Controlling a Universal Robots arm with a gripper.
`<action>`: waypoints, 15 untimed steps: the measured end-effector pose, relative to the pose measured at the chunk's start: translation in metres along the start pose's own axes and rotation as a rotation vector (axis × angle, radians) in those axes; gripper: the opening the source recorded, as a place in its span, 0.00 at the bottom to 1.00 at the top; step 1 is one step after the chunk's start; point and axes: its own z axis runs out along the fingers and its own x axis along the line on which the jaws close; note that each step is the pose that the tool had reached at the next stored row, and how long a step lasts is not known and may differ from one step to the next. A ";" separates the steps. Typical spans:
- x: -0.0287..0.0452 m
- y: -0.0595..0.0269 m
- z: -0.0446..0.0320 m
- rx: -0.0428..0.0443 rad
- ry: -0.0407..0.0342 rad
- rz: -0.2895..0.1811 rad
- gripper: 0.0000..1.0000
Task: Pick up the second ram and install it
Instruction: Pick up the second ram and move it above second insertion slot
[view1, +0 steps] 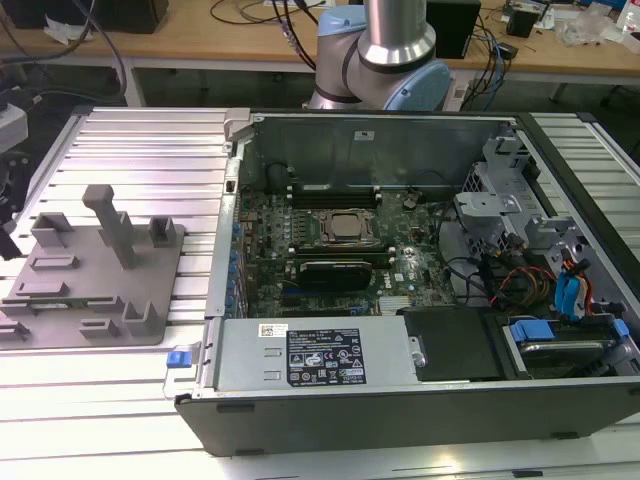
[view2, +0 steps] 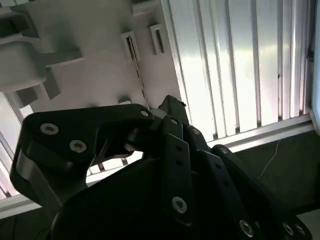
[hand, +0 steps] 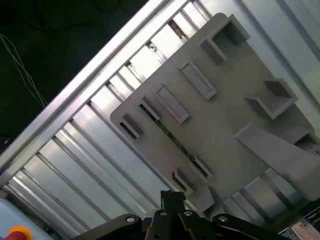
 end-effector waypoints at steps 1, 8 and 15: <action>0.0001 -0.0001 0.0001 -0.0035 -0.0042 -0.001 0.08; -0.0001 0.0008 0.0040 -0.0843 -0.0770 0.001 0.08; -0.0002 0.0011 0.0053 -0.1510 -0.0399 -0.063 0.08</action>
